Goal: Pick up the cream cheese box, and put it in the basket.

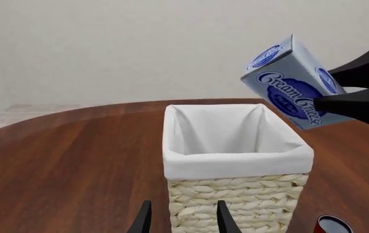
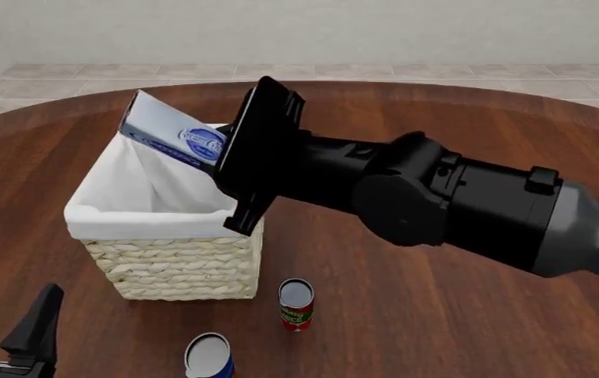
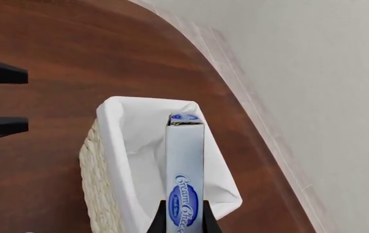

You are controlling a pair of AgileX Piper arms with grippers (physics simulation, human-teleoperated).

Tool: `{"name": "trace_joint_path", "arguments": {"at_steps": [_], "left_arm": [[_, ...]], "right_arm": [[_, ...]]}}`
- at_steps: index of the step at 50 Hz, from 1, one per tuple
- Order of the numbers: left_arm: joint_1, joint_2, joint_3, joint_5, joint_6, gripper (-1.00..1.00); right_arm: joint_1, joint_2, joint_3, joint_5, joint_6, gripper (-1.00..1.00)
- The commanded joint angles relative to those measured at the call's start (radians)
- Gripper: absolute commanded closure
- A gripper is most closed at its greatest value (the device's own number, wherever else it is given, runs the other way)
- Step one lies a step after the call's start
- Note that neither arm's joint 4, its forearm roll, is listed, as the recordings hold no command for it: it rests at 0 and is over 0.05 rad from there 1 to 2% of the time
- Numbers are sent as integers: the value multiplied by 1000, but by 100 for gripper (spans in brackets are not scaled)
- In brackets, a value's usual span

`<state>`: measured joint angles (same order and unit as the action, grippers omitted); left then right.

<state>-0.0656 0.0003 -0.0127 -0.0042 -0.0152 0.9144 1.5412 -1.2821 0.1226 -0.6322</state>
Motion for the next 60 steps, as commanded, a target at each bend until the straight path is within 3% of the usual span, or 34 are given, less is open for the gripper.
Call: {"name": "trace_joint_path", "arguments": {"at_steps": [1, 60], "left_arm": [[1, 0, 0, 1, -5, -100], [2, 0, 2, 1, -10, -100]], "right_arm": [[13, 26, -46, 2, 12, 100], [66, 114, -149, 20, 19, 100]]}}
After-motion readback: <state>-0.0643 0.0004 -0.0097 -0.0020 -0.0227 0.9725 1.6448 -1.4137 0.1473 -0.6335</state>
